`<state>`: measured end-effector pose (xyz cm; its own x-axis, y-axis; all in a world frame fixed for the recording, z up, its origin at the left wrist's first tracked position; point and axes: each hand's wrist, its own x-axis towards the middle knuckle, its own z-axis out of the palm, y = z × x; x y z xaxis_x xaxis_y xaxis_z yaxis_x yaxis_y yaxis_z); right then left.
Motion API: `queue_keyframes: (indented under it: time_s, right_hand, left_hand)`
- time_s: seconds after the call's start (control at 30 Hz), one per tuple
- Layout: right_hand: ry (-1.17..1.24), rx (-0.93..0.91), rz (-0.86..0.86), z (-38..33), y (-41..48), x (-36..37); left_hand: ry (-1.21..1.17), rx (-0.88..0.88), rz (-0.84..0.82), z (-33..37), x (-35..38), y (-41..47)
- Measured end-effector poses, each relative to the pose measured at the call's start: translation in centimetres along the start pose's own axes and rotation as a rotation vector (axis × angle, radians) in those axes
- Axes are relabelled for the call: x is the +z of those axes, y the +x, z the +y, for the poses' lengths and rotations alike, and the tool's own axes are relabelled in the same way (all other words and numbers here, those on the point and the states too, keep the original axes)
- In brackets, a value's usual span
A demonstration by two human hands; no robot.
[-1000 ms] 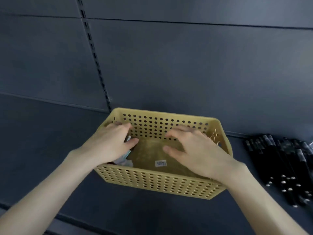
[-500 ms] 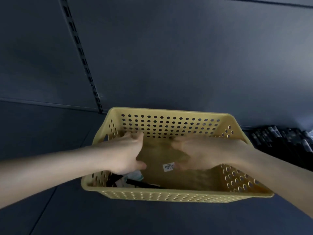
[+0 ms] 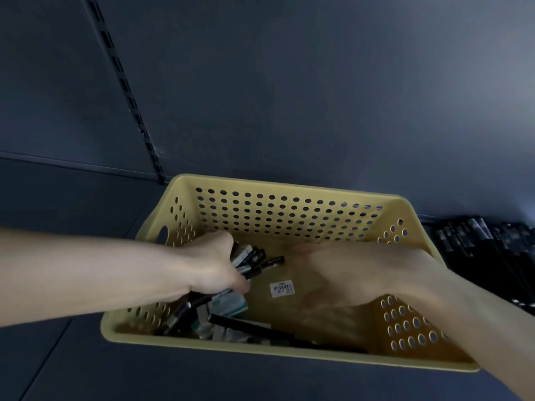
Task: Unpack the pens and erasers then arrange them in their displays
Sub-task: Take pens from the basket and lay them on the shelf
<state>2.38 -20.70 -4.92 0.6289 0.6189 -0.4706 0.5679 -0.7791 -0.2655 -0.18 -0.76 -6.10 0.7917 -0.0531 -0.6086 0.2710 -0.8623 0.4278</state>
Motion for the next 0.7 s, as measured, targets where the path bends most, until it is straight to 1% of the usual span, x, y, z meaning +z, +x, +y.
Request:
queue_keyframes:
  time_s: [0.07,0.23,0.33,0.47,0.6,0.7]
  right_hand:
    - [0.042,-0.014,0.048,0.5,0.3,0.3]
    - [0.058,-0.009,0.057,0.3,0.5,0.3]
    - [0.109,-0.005,0.065,-0.1,-0.1,0.0]
    - [0.06,-0.034,0.019,-0.6,-0.3,0.0]
    - [0.045,-0.042,-0.006,-0.7,0.1,0.4]
    - [0.048,-0.032,-0.037,-0.8,0.0,0.4]
  left_hand:
    - [0.013,-0.019,-0.046,0.4,0.2,0.3]
    - [0.066,-0.042,-0.106,1.5,-0.1,0.7]
    - [0.106,0.03,-0.151,1.6,0.4,0.8]
    - [0.178,0.124,-0.143,1.7,0.9,0.5]
    - [0.231,0.155,-0.163,2.1,1.0,0.5]
    - [0.201,0.166,-0.184,2.2,1.2,0.6]
